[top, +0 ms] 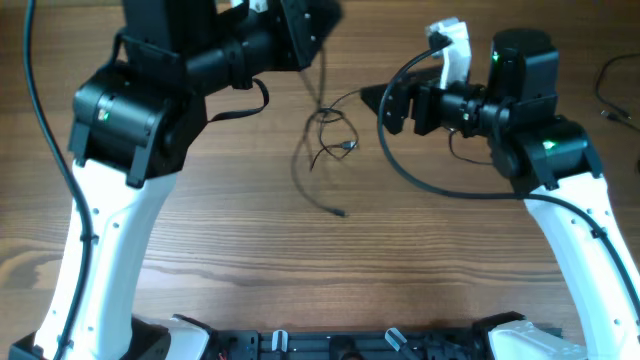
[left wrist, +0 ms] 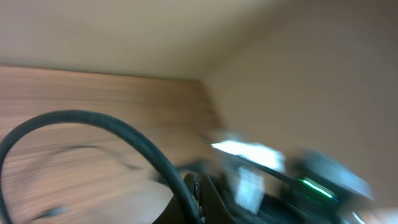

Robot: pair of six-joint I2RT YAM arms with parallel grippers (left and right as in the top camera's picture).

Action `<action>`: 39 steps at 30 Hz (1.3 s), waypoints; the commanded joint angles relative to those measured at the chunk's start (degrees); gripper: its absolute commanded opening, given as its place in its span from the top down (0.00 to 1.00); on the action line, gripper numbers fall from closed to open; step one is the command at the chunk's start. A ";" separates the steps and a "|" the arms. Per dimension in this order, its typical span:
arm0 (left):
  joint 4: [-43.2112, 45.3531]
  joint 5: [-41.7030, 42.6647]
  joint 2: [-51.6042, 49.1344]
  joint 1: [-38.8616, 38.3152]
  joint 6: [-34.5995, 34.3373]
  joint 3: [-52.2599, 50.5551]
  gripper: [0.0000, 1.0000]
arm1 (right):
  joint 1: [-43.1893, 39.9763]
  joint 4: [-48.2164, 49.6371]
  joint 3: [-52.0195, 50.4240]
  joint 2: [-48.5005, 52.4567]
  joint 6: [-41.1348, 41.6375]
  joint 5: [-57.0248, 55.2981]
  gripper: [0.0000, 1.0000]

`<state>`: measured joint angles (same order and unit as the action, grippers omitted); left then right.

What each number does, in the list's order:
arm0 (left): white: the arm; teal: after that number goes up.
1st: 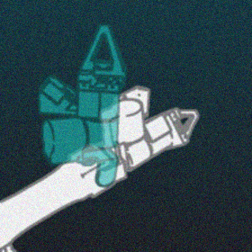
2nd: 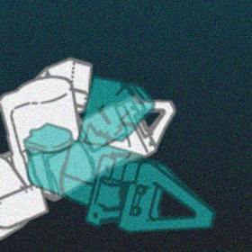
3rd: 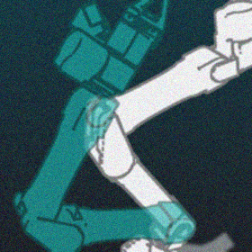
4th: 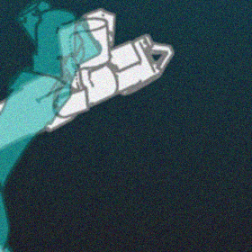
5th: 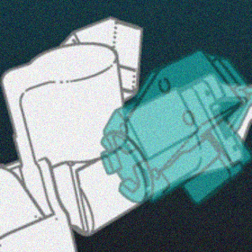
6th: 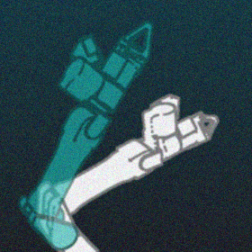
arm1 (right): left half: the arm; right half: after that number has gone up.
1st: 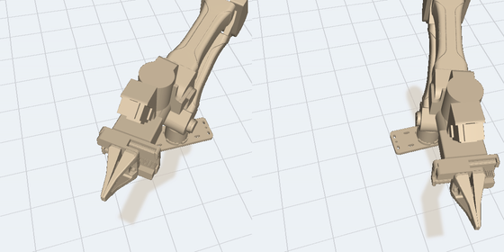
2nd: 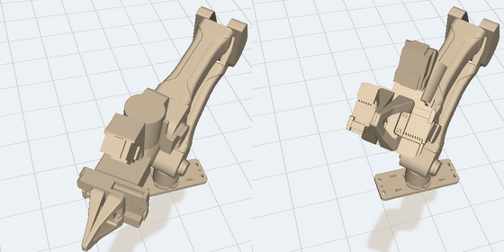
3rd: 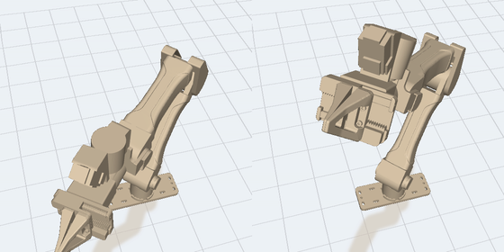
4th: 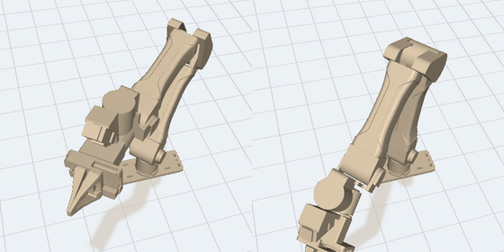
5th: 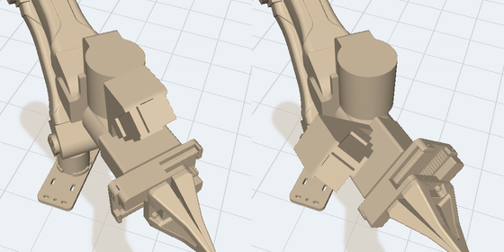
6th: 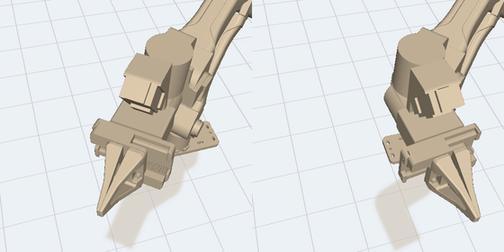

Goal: Untangle cables

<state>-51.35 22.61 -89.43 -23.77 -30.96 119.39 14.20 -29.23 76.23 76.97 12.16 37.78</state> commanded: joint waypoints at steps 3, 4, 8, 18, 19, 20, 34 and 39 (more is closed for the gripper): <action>-2.40 -18.12 0.42 -0.55 -7.52 -0.09 0.96 | 6.32 1.73 0.24 2.32 -5.77 2.27 0.00; -2.19 -16.41 0.52 -0.55 -7.56 -0.09 0.96 | 6.99 1.70 0.20 2.73 -6.43 2.25 0.00; -0.81 -8.37 1.20 -0.42 -11.50 -0.09 0.96 | 10.10 1.90 0.20 5.79 -7.63 -1.33 0.00; 18.58 0.81 8.61 0.33 -5.14 -0.09 0.96 | 10.75 -1.18 0.20 9.40 -7.30 -5.03 0.01; 15.23 -4.52 8.98 0.33 -3.87 -0.09 0.96 | 10.75 -1.18 0.20 9.40 -7.32 -5.03 0.00; 10.69 -10.34 9.07 0.33 -3.52 -0.09 0.96 | 10.75 -1.18 0.20 9.40 -7.32 -5.01 0.00; 14.86 12.96 4.35 0.44 -5.68 0.00 0.96 | 10.75 -2.64 0.20 9.40 -6.12 -5.01 0.00; 10.40 15.67 6.93 0.44 2.12 -0.02 0.96 | 10.75 -2.45 0.20 9.40 -6.21 -5.79 0.00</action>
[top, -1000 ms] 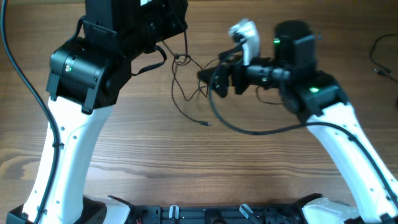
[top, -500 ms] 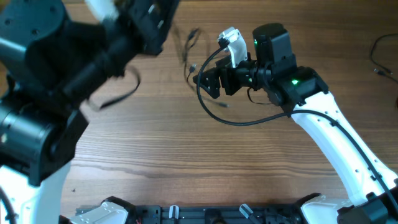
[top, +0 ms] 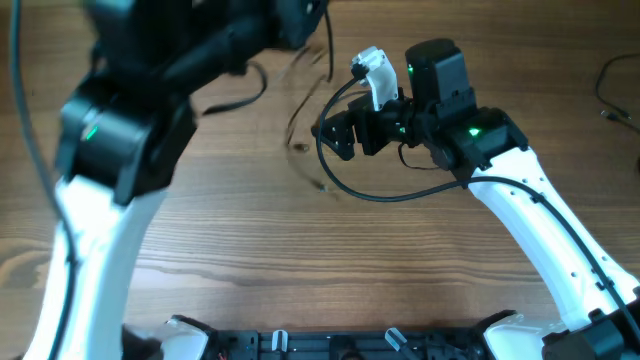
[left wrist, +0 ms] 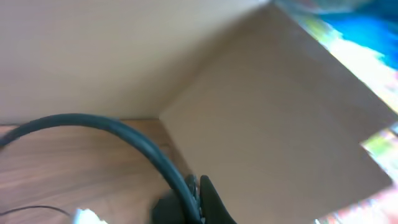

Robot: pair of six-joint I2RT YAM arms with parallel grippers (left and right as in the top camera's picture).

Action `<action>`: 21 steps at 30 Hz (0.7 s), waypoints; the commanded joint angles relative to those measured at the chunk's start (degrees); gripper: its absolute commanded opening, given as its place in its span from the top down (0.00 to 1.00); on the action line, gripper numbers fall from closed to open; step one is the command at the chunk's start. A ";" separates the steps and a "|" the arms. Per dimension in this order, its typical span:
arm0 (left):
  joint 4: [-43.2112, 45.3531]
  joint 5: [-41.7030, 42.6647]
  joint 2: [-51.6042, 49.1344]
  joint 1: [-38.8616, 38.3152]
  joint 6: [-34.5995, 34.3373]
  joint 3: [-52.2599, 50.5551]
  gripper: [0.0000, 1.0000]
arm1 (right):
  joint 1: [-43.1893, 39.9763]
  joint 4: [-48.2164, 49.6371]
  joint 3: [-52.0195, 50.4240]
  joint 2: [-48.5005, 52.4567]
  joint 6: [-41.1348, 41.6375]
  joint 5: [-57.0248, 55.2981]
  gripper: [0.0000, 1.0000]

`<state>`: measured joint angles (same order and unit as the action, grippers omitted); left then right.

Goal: Untangle cables

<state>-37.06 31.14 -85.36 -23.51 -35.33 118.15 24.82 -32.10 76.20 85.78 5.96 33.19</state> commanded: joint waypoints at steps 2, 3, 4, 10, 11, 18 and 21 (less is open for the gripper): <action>-7.91 7.17 2.86 0.17 6.64 1.22 0.96 | 0.13 1.14 0.22 0.59 0.04 -1.27 0.00; -9.44 7.17 2.86 0.17 6.64 1.22 0.96 | 0.13 1.51 0.22 0.59 0.07 -1.27 0.00; -10.47 6.99 2.82 0.17 6.67 1.22 0.96 | 0.13 1.90 0.22 0.59 0.07 -1.27 0.00; -11.28 4.50 2.86 0.17 6.60 1.22 0.96 | 0.13 12.11 0.28 0.46 3.72 7.98 0.01; -11.72 2.10 2.84 0.17 6.60 1.22 0.96 | 0.13 15.26 0.28 0.46 4.81 11.56 0.00; -12.26 -10.54 2.86 0.17 1.51 1.22 0.96 | 0.85 22.40 0.28 0.48 1.14 19.65 0.01; -12.04 -10.88 2.86 0.17 -3.50 1.22 0.96 | 2.80 22.45 0.28 0.48 -3.26 19.61 0.01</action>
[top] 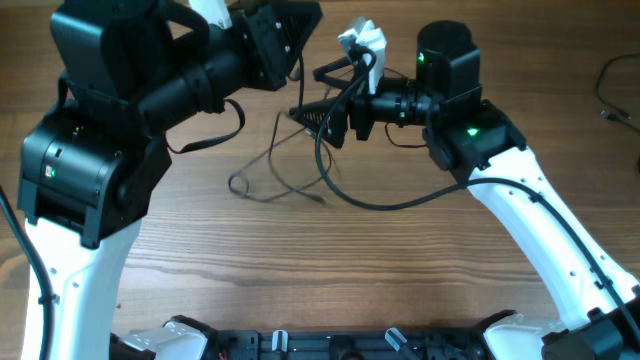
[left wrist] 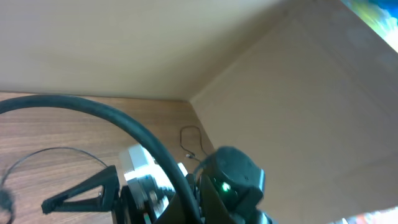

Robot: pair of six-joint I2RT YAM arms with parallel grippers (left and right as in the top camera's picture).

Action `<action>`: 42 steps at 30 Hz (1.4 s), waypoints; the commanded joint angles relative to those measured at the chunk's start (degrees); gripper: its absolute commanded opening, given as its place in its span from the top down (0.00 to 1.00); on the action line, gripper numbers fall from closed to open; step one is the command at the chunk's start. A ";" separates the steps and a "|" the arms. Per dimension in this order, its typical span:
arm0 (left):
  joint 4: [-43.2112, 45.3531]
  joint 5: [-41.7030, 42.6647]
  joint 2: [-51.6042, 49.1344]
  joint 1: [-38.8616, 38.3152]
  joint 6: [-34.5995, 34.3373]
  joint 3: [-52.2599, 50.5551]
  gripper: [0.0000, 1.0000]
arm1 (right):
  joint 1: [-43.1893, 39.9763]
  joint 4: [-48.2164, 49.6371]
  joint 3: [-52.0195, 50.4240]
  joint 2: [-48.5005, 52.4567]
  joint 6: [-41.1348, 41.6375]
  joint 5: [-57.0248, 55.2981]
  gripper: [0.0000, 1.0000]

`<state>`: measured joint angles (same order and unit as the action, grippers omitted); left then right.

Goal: Untangle cables

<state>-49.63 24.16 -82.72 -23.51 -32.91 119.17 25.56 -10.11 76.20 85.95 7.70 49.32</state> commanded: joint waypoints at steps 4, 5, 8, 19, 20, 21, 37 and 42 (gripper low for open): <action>0.81 -3.91 0.22 0.17 -11.06 0.20 0.96 | 5.31 0.44 0.28 0.31 -6.71 -0.92 0.02; 0.92 -3.89 0.22 0.17 -11.08 0.20 0.96 | 5.92 0.39 0.28 0.31 -6.69 -2.62 0.04; 0.24 -5.64 0.22 0.17 -10.97 0.20 0.96 | 7.08 0.39 0.28 0.31 -6.95 -5.05 0.05; -8.35 -24.00 0.11 5.20 -18.73 0.20 0.96 | 7.06 0.13 0.28 0.31 -4.07 -13.55 0.00; -8.35 -22.05 0.11 5.20 -20.76 0.20 0.96 | 7.06 0.24 0.28 0.33 -4.07 -13.53 0.00; -8.33 -19.45 0.11 5.18 -22.99 0.20 0.96 | 7.06 0.24 0.28 0.31 -4.09 -13.55 0.00; -8.09 -6.38 0.13 4.94 -43.17 0.20 0.96 | 7.10 0.00 0.28 0.33 -4.09 -13.51 0.01; -7.54 1.86 0.22 4.94 -52.13 0.20 0.96 | 7.10 0.07 0.28 0.33 -4.09 -13.53 0.01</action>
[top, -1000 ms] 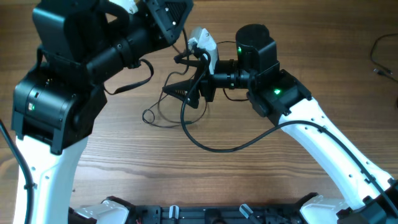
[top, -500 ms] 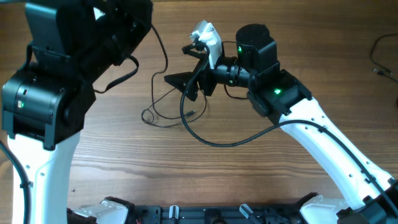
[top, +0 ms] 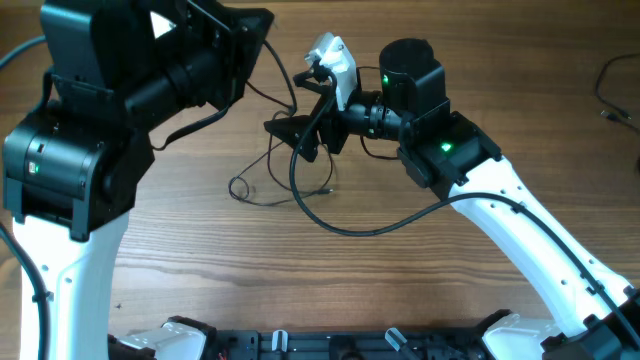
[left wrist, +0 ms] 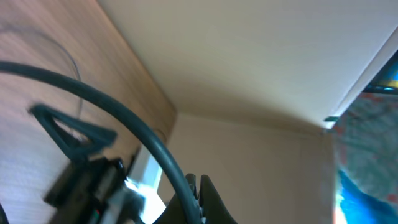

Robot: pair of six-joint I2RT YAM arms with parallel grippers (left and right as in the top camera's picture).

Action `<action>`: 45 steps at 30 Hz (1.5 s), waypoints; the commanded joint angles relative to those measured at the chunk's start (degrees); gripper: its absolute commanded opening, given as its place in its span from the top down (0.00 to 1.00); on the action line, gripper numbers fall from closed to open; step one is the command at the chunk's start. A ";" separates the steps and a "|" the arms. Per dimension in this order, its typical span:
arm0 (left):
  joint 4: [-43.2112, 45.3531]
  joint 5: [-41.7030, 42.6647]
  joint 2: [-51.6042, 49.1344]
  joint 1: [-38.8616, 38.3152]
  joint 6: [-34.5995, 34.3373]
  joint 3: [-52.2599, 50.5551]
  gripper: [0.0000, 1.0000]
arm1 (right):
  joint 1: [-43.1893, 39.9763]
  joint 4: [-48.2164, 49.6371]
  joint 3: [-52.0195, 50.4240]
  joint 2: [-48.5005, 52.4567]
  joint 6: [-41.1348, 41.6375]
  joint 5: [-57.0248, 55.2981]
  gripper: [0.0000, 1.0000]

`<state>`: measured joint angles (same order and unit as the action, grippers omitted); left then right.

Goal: Untangle cables

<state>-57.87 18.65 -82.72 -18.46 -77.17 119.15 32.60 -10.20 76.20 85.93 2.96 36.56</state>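
Note:
A thin black cable (top: 262,190) lies partly on the wooden table (top: 420,290), with a small loop at its left end. Strands rise from it toward my left gripper (top: 258,22), raised at the top of the overhead view. In the left wrist view the left gripper (left wrist: 198,179) has its fingertips pressed together, shut on the thin cable. My right gripper (top: 272,128) reaches in from the right, its dark wedge-shaped fingers (left wrist: 68,127) right beside the rising strands. Its fingers overlap in both views, so open or shut does not show.
The right arm's own thick black cable (top: 330,215) hangs in a wide loop over the table's middle. A thick arm cable (left wrist: 124,118) crosses the left wrist view. Another thin cable (top: 608,90) lies at the far right edge. A beige wall (left wrist: 249,74) stands behind.
My right gripper has moved left and slightly down, and now sits against the rising strands. My left gripper has shifted left at the top. The loop on the table has stayed put.
First my left gripper held the cable up over a small tangle at the table's middle, with the right gripper off to the right. The right arm then came in toward it. Later the cable lay spread wider to the left, and now the right gripper is at the strands.

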 commanded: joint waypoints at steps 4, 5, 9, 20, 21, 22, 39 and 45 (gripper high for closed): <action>3.65 13.94 0.22 -0.11 -13.11 0.22 0.96 | 0.07 0.11 0.28 0.35 0.66 -0.76 0.00; 4.44 14.95 0.22 -0.11 -13.73 0.22 0.96 | 0.07 0.11 0.28 0.35 0.63 -0.74 0.01; 7.45 18.10 0.22 -0.11 -15.85 0.22 0.96 | 0.07 0.04 0.28 0.35 0.68 -0.74 0.01; 9.29 18.05 0.22 0.00 -11.26 0.22 0.72 | 0.07 -1.20 0.28 0.35 0.48 -0.76 0.96; 9.31 16.98 0.22 0.00 -8.15 0.22 0.29 | 0.07 -1.22 0.28 0.35 0.48 -0.79 0.96; 9.29 15.32 0.22 0.00 -3.02 0.22 0.00 | 0.07 -1.09 0.28 0.35 0.46 -0.90 0.96; -11.37 -35.34 0.04 -0.02 49.75 0.17 0.00 | -10.12 11.52 0.46 -5.97 4.17 -76.15 0.96; -15.61 -33.51 -0.94 -0.07 49.77 0.04 0.00 | -19.15 45.33 0.46 -6.01 -34.97 -83.62 0.96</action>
<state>-72.01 -13.08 -82.72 -18.46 -29.08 119.20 17.67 26.92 76.25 81.89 -6.66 -37.69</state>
